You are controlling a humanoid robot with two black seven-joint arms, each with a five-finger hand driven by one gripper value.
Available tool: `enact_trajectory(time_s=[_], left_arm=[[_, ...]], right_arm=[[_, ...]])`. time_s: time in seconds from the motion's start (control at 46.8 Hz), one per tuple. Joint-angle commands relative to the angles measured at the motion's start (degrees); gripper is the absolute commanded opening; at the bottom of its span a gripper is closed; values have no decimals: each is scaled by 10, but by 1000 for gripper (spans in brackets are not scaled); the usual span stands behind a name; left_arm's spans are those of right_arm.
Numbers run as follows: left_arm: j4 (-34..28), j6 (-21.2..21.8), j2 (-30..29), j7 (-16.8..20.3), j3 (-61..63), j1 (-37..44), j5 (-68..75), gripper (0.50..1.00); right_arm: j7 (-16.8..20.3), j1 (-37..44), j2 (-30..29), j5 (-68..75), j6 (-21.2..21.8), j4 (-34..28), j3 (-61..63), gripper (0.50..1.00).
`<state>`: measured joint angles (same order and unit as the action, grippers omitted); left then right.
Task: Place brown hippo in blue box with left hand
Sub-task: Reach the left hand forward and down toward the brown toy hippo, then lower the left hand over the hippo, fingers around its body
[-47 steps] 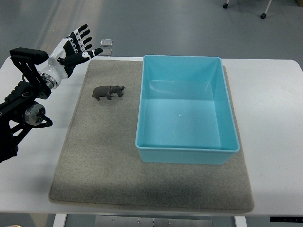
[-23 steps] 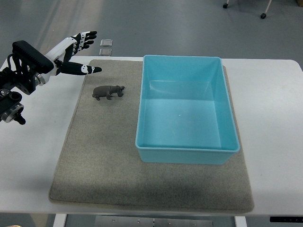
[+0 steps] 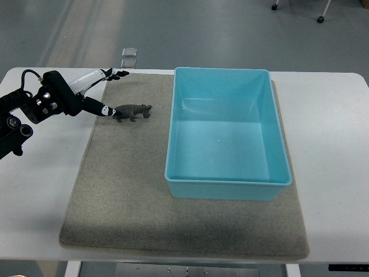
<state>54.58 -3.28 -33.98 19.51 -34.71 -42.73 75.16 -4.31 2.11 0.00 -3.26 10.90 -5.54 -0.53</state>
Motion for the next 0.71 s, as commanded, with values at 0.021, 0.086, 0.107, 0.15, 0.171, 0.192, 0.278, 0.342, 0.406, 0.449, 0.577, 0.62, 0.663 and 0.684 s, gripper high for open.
enact_trajectory(time_s=[0.021, 0.086, 0.107, 0.15, 0.171, 0.192, 0.278, 0.342, 0.406, 0.449, 0.577, 0.62, 0.663, 0.684], left_arm=[[0, 0, 1, -10, 0, -2, 13, 885], [0, 2, 1, -11, 0, -6, 13, 889], [0, 4, 1, -11, 0, -7, 13, 891], [0, 6, 1, -11, 0, -7, 14, 896], [0, 6, 1, -11, 0, -7, 14, 896], [0, 6, 2, -11, 0, -7, 14, 898], [0, 6, 3, -11, 0, -7, 14, 911], [0, 6, 5, -10, 1, -7, 14, 917], [1, 8, 8, -10, 4, -7, 14, 926], [1, 13, 8, -10, 10, -7, 14, 930], [3, 26, 12, -8, 28, -9, 14, 939], [3, 28, 13, -8, 32, -10, 14, 939], [3, 28, 13, -8, 35, -14, 14, 939], [3, 28, 13, -8, 37, -17, 14, 939]], right_arm=[[0, 0, 0, 0, 0, 0, 1, 936], [0, 0, 0, 0, 0, 0, 0, 936], [0, 0, 0, 0, 0, 0, 0, 936], [0, 0, 0, 0, 0, 0, 0, 936], [0, 0, 0, 0, 0, 0, 0, 936], [0, 0, 0, -1, 0, 0, 0, 936], [0, 0, 0, 0, 0, 0, 0, 936], [0, 0, 0, 0, 0, 0, 0, 936], [0, 0, 0, 0, 0, 0, 0, 936], [0, 0, 0, 0, 0, 0, 0, 936], [0, 0, 0, 0, 0, 0, 0, 936], [0, 0, 0, 0, 0, 0, 0, 936], [0, 0, 0, 0, 0, 0, 0, 936], [0, 0, 0, 0, 0, 0, 0, 936]])
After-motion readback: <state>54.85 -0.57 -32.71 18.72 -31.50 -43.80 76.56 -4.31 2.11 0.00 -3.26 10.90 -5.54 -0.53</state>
